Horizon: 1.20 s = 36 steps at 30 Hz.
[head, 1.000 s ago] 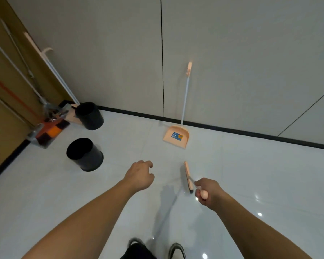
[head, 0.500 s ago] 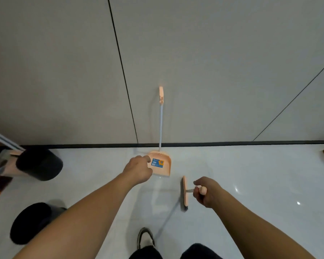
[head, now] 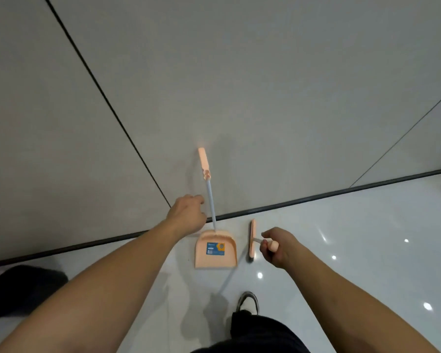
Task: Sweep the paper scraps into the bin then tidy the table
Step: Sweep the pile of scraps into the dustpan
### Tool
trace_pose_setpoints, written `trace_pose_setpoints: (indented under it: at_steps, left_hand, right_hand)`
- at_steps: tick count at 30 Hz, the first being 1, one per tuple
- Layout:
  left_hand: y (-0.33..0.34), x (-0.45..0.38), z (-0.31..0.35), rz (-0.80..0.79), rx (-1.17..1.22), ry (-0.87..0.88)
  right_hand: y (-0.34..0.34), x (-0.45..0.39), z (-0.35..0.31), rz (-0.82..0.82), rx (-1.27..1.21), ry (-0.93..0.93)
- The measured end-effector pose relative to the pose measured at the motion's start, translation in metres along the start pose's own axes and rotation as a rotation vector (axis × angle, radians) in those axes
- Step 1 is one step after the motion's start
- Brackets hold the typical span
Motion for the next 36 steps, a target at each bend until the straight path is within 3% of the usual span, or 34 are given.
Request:
trace_pose_setpoints:
  at_steps: [6, 13, 16, 21, 28, 36]
  left_hand:
    - [-0.034, -0.087, 0.013, -0.014, -0.092, 0.177]
    - [-0.031, -0.183, 0.013, -0.003, -0.414, 0.52]
    - [-0.024, -0.214, 0.029, 0.026, -0.547, 0.781]
    - [0.001, -0.23, 0.031, -0.103, -0.802, 1.054]
    - [0.027, -0.144, 0.112, -0.278, -0.719, 1.337]
    - [0.054, 0.075, 0.198, -0.327, -0.59, 1.663]
  right_hand:
    - [0.039, -0.023, -0.037, -0.005, -0.082, 0.09]
    - [0.087, -0.04, -0.067, 0.017, -0.265, 0.106]
    - [0.097, -0.047, -0.056, 0.056, -0.418, 0.083]
    - [0.126, -0.045, 0.006, 0.137, -0.628, 0.046]
    - [0.12, -0.001, 0.08, 0.317, -1.06, -0.078]
    - [0.057, 0.101, 0.246, 0.619, -1.472, -0.192]
Point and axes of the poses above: each hand's wrist, its own x-axis away from the middle knuckle, its own y-axis out of the palm, z = x × y, the point moved 9 cm from there along -x, towards the middle knuckle, and after that the axes turned 4 degrees about -x, right-handed, at the moved point
